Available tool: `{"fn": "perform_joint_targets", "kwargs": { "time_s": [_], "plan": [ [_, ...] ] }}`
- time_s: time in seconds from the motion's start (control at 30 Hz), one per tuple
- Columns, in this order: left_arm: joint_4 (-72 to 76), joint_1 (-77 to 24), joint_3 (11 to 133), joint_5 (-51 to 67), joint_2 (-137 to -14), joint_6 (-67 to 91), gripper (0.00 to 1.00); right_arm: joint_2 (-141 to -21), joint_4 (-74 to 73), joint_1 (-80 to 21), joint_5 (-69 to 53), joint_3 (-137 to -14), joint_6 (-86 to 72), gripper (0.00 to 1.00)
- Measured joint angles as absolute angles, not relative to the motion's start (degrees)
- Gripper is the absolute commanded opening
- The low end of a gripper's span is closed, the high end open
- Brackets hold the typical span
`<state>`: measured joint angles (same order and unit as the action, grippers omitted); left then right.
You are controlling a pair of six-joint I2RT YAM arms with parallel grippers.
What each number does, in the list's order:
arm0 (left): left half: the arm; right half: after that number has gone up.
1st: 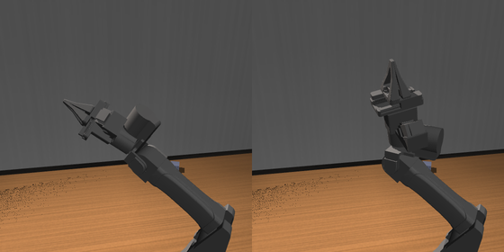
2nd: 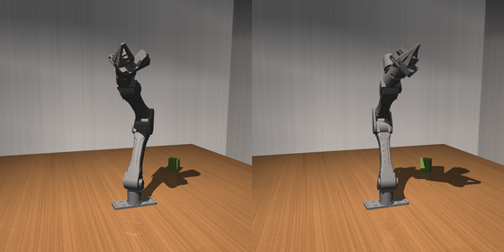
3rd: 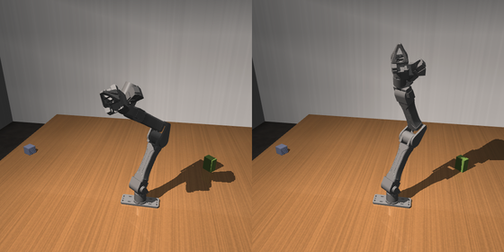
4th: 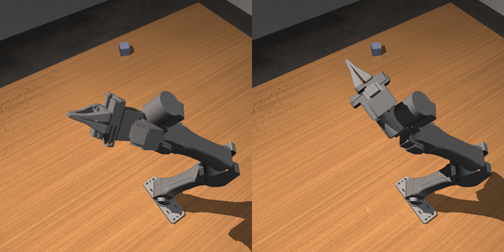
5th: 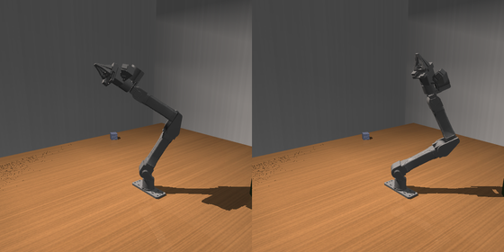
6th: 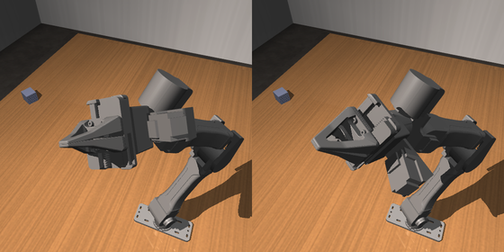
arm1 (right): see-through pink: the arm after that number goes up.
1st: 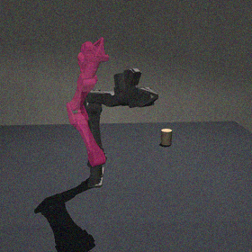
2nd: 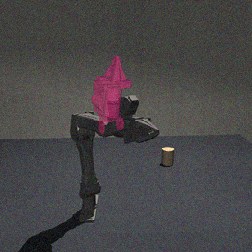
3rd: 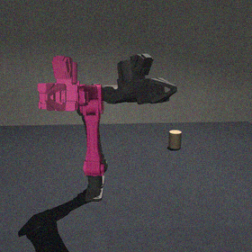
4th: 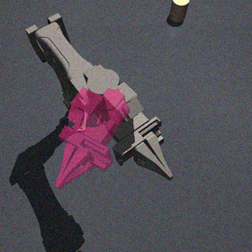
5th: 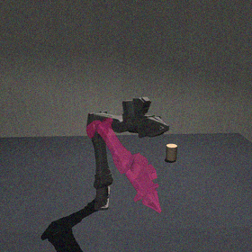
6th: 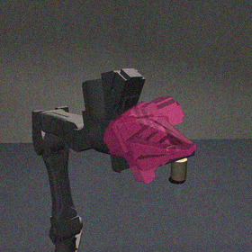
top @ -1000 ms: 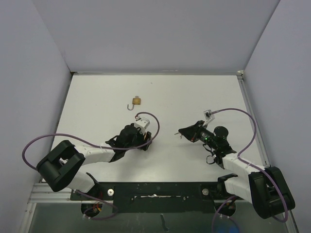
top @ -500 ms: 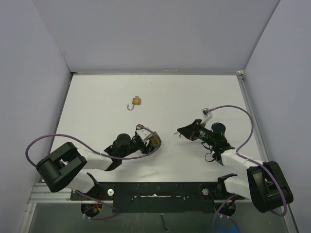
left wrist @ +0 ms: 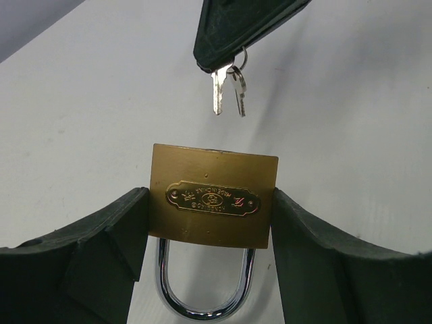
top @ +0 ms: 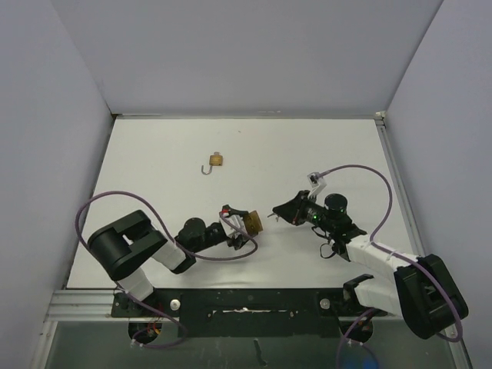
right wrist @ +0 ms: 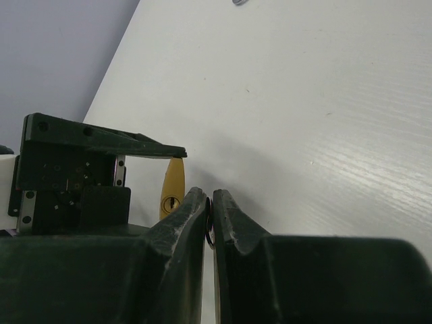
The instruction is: Unlock with the key
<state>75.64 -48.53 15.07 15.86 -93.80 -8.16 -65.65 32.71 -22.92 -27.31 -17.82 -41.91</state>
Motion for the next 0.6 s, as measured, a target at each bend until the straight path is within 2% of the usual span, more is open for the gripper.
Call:
{"fn": "perform_joint_targets", "kwargs": {
  "time_s": [0.23, 0.6],
  "plan": [
    [81.62, -49.17, 13.1, 18.26, -100.38, -10.83, 0.0, -64.29, 31.11, -25.98, -24.84, -18.09, -41.95, 0.0],
    [83.57, -50.59, 12.95, 17.02, -100.99, -11.9, 0.0, -63.92, 29.56, -30.5, -18.92, -18.57, -42.28, 0.0]
  ]
}}
